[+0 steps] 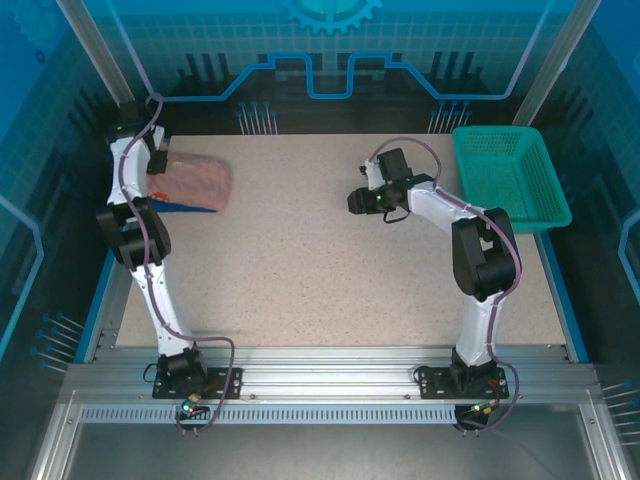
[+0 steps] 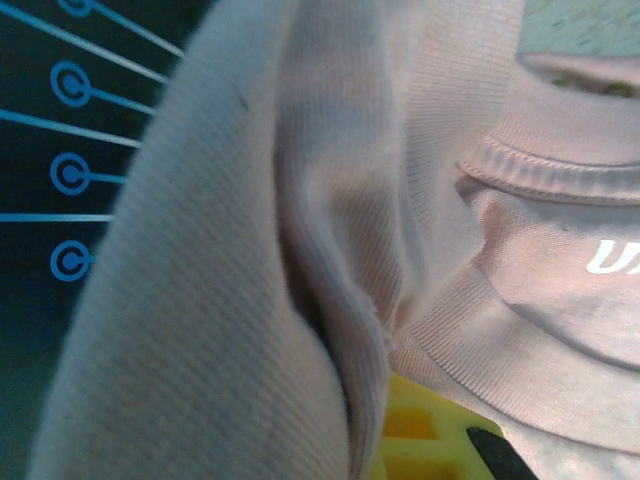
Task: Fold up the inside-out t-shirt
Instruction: Move the T-shirt, then reset both arms
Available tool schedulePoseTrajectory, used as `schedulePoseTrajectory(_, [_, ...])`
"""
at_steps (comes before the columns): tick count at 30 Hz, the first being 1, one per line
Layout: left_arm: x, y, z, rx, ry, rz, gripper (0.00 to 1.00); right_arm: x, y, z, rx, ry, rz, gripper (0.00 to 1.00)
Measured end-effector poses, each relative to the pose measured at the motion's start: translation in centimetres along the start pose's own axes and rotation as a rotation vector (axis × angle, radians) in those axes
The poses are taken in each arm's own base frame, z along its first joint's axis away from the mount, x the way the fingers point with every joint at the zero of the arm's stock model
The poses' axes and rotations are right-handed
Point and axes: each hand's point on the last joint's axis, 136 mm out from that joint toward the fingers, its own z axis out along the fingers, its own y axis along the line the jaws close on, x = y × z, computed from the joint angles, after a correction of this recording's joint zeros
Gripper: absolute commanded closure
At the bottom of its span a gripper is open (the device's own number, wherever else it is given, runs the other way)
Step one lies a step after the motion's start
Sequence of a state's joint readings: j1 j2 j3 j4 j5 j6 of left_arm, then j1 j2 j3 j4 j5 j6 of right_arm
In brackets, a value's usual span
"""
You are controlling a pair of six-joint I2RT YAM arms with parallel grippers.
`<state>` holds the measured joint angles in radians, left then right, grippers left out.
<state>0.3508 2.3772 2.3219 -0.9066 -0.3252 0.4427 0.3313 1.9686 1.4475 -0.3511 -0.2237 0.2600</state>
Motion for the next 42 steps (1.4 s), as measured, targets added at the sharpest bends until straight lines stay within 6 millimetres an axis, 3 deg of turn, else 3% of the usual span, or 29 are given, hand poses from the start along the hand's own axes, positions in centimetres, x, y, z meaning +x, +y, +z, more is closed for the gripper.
schedulePoseTrajectory(2, [0.4, 0.4, 0.9, -0.04, 0.024, 0.0, 0.91, 0.0, 0.0, 0.0, 0.003, 0.0, -0.005, 0.53])
schedulePoseTrajectory(7, [1.3, 1.4, 2.6, -0.125, 0.071, -0.017, 0.49, 0.2, 0.2, 0.1, 0.004, 0.005, -0.012, 0.53])
schedulePoseTrajectory(9, [1.2, 1.9, 2.8, -0.156, 0.076, -0.039, 0.37, 0.3, 0.3, 0.1, 0.006, 0.011, -0.013, 0.53])
schedulePoseTrajectory(12, [0.4, 2.7, 2.3, -0.185, 0.05, -0.091, 0.26, 0.4, 0.3, -0.2, 0.018, 0.014, -0.019, 0.52])
schedulePoseTrajectory(16, [-0.8, 3.6, 0.4, -0.202, -0.001, -0.178, 0.19, 0.2, 0.3, -1.7, 0.053, -0.009, -0.035, 0.48])
schedulePoseTrajectory(19, [-1.1, 3.6, -2.2, -0.182, -0.04, -0.268, 0.14, 0.0, -0.3, -3.7, 0.122, -0.043, -0.061, 0.41])
schedulePoseTrajectory(22, [-0.4, 2.0, -6.9, -0.109, -0.107, -0.365, 0.08, -0.1, -1.6, -6.5, 0.239, -0.097, -0.098, 0.28])
schedulePoseTrajectory(24, [0.2, 0.3, -10.6, -0.047, -0.191, -0.423, 0.02, 0.1, -2.5, -8.6, 0.322, -0.134, -0.119, 0.16])
schedulePoseTrajectory(28, [2.1, -5.3, -19.2, 0.146, -0.434, -0.52, 0.01, 0.7, -4.3, -12.8, 0.484, -0.209, -0.14, 0.0])
schedulePoseTrajectory(29, [3.0, -6.6, -20.7, 0.202, -0.491, -0.542, 0.01, 0.8, -4.8, -13.7, 0.523, -0.227, -0.139, 0.0])
schedulePoseTrajectory(31, [5.1, -8.2, -21.8, 0.275, -0.566, -0.587, 0.01, 1.2, -5.7, -14.8, 0.588, -0.252, -0.133, 0.0])
schedulePoseTrajectory(33, [7.8, -9.3, -20.6, 0.302, -0.586, -0.633, 0.01, 1.9, -7.1, -15.3, 0.654, -0.259, -0.121, 0.0])
schedulePoseTrajectory(38, [14.3, -14.0, -13.6, 0.335, -0.47, -0.615, 0.01, 4.5, -12.5, -15.0, 0.779, -0.256, -0.068, 0.0])
schedulePoseTrajectory(42, [15.6, -16.8, -11.1, 0.384, -0.48, -0.56, 0.01, 8.5, -15.8, -13.0, 0.776, -0.271, -0.062, 0.0])
